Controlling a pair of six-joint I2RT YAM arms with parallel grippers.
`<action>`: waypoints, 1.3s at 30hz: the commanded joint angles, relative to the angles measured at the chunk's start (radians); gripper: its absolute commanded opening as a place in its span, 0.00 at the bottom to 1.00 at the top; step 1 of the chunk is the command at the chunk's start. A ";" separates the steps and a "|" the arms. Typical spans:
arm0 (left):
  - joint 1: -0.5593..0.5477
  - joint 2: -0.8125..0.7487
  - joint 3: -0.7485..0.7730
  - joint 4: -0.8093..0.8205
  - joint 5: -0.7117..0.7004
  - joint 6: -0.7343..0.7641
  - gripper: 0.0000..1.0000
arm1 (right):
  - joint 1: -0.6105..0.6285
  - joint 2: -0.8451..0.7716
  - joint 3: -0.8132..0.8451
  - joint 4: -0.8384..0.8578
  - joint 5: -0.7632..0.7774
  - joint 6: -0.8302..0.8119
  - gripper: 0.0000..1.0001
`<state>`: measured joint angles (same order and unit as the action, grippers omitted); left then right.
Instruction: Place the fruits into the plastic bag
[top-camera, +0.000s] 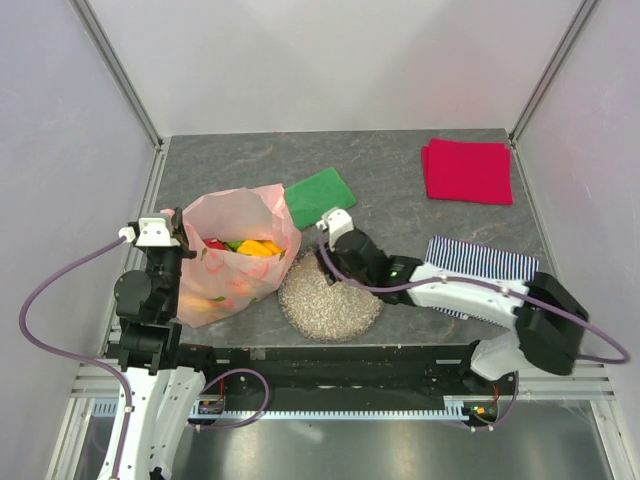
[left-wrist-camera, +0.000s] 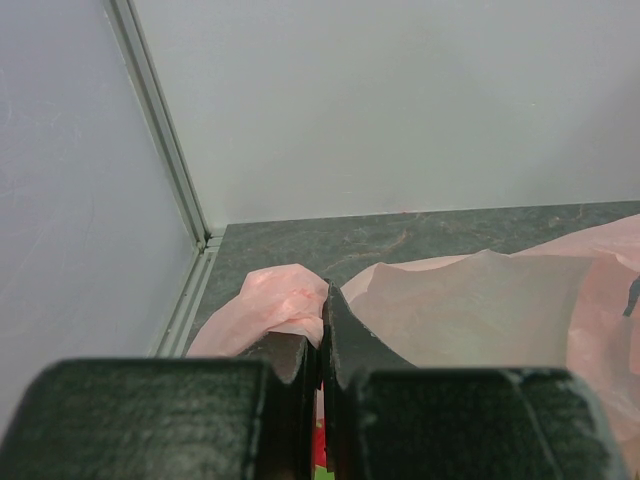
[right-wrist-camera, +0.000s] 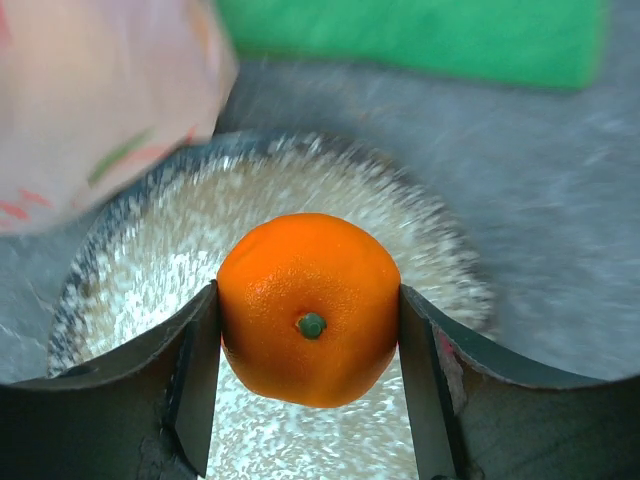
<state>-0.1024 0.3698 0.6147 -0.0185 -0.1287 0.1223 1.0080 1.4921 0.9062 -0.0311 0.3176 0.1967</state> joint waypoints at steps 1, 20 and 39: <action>0.000 -0.009 -0.001 0.060 -0.008 -0.015 0.01 | -0.017 -0.223 0.043 -0.036 0.075 -0.035 0.35; 0.000 -0.014 -0.003 0.060 -0.003 -0.015 0.01 | 0.184 0.278 0.888 -0.242 -0.016 -0.261 0.20; 0.000 -0.017 -0.004 0.061 0.001 -0.018 0.02 | 0.043 0.589 1.016 -0.498 0.006 -0.105 0.21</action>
<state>-0.1024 0.3626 0.6136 -0.0185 -0.1280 0.1223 1.0290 2.0789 1.9377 -0.5022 0.3153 0.0723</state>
